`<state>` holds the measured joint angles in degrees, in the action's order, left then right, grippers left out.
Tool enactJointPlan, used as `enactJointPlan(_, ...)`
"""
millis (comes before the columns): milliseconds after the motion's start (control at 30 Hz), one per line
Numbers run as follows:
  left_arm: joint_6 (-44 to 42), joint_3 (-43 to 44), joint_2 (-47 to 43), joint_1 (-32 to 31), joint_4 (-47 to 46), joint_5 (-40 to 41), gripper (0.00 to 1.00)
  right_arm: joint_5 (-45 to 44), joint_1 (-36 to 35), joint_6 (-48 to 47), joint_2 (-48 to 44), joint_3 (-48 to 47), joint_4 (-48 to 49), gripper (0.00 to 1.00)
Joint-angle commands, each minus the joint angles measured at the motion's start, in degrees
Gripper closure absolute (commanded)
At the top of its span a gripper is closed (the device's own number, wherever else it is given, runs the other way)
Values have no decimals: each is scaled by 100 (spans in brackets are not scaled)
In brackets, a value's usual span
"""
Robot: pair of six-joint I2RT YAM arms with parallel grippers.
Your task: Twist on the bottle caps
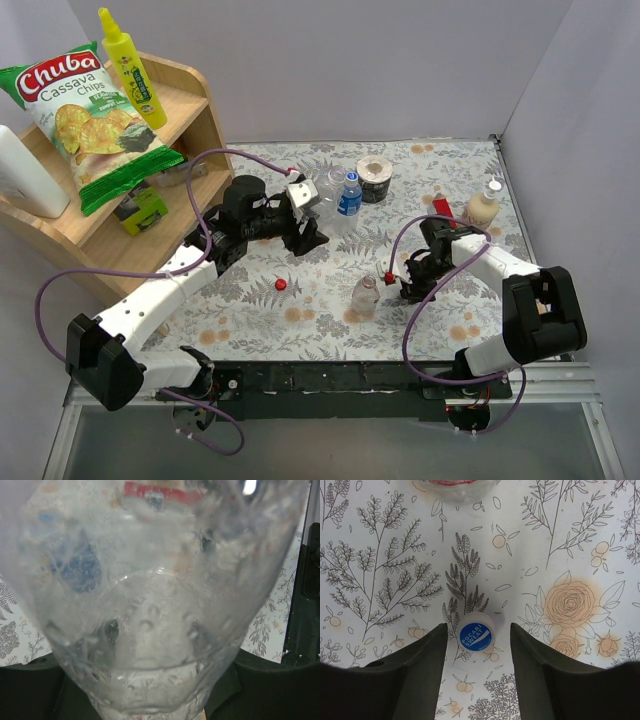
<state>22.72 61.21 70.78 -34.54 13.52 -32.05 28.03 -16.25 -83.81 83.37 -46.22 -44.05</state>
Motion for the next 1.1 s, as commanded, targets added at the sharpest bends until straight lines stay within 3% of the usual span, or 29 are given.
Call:
enactJointPlan(0,-48,-100,-117,53,-33,32,98,-105,-45,-74,47,7,46,41)
enactJointPlan(467,39,-311,-153,71,-244,24,98,-158,-132,66,171,25,151,51)
enactJointPlan(667,171,-609,-135,79,-481,-38,100,-96,-194,172,-179,-63,20,67)
enactJointPlan(800,338,-1285,-319,71,-1278,-249,100,79,-124,611,-918,-536,-445,74)
enactJointPlan(933,619,-2182,-574,79,-2448,-354,100,911,-115,1461,-1577,-1589,-1078,77)
enactJointPlan(1067,856,-2868,-487,79,-3644,-644,100,1765,-124,2646,-1369,-2952,-1334,82)
